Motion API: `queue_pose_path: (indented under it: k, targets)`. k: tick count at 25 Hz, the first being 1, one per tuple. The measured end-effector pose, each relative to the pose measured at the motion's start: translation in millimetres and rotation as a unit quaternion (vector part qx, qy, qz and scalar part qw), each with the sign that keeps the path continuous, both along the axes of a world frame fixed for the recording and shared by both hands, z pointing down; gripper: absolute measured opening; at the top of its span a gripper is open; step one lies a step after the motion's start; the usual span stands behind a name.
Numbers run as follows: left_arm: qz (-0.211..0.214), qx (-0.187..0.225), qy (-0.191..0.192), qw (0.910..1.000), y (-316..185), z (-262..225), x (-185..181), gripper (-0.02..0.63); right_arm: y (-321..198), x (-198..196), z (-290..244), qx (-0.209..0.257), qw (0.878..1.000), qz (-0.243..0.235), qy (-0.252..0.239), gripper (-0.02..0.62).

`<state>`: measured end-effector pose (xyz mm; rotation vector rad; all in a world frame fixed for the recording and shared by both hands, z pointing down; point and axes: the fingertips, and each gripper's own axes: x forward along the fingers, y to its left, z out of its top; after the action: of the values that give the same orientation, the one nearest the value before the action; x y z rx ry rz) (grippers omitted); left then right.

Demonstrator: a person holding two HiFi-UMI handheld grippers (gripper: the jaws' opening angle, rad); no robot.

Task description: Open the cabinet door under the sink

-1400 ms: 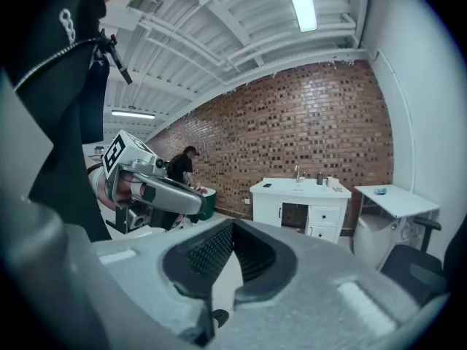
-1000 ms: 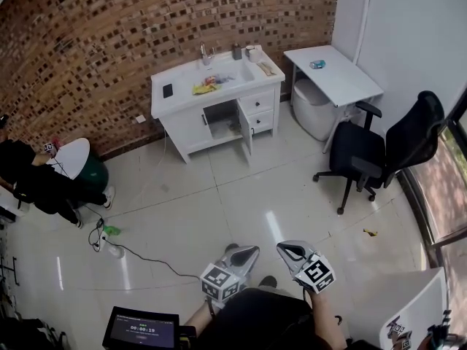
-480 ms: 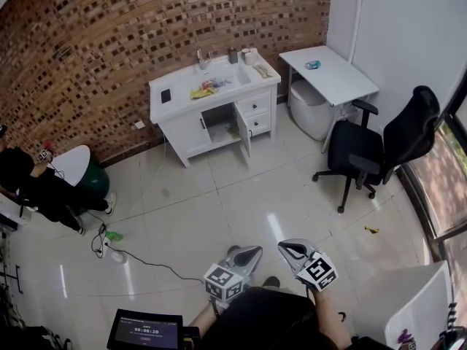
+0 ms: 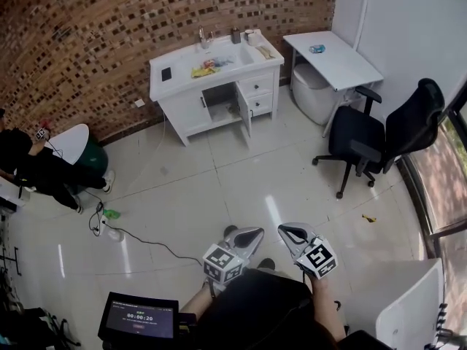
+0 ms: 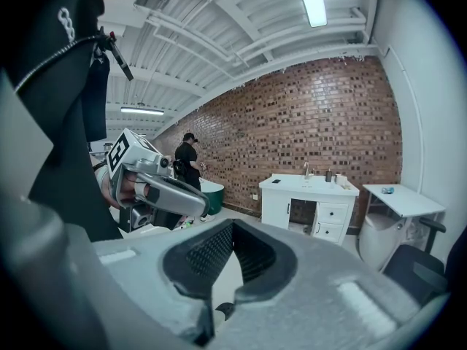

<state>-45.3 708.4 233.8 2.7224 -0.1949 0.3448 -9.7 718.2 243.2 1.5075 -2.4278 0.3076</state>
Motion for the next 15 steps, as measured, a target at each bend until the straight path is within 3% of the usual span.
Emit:
queue_pose_path:
  k: [15]
  targets:
    - [0.007, 0.002, 0.0, 1.0, -2.0, 1.2, 4.1, 0.015, -7.2, -3.6, -3.1, 0.005, 1.0, -0.007, 0.003, -0.008]
